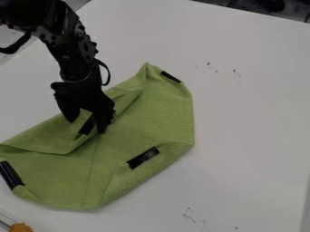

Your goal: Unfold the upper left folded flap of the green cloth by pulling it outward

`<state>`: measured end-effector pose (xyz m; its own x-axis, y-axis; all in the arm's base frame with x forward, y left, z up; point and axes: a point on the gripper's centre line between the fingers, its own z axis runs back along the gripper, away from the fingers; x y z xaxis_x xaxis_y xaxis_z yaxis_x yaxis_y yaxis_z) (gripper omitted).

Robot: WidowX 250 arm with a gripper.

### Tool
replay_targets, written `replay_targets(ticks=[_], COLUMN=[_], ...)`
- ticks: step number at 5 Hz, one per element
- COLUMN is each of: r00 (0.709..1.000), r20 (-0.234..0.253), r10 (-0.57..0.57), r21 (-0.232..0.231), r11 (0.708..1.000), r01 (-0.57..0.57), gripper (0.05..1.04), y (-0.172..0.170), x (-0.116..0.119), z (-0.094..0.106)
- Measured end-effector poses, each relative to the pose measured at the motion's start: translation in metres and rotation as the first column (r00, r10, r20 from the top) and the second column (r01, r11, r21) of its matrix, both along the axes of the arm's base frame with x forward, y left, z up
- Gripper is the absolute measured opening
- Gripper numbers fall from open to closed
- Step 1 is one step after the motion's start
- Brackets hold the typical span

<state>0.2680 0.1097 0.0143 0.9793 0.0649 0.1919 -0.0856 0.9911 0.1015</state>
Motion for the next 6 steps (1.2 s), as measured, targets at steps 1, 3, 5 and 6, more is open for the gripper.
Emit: replay_targets(ticks=[1,3,5,6], r00=[1.000,0.999,0.997,0.998], r20=[-0.003,-0.046,-0.073,-0.049], r10=[-0.003,0.013,-0.020,-0.039], r21=[-0.005,-0.001,0.091,0.143], r11=[1.000,1.000,0.996,0.989], r01=[0.003,-0.013,0.027,0.046], gripper=[0.658,0.168,0.082,0.082], y=[0.003,0.004,0.009,0.034], x=[-0.002,-0.009,0.005,0.026], z=[-0.003,-0.004,0.035,0.062])
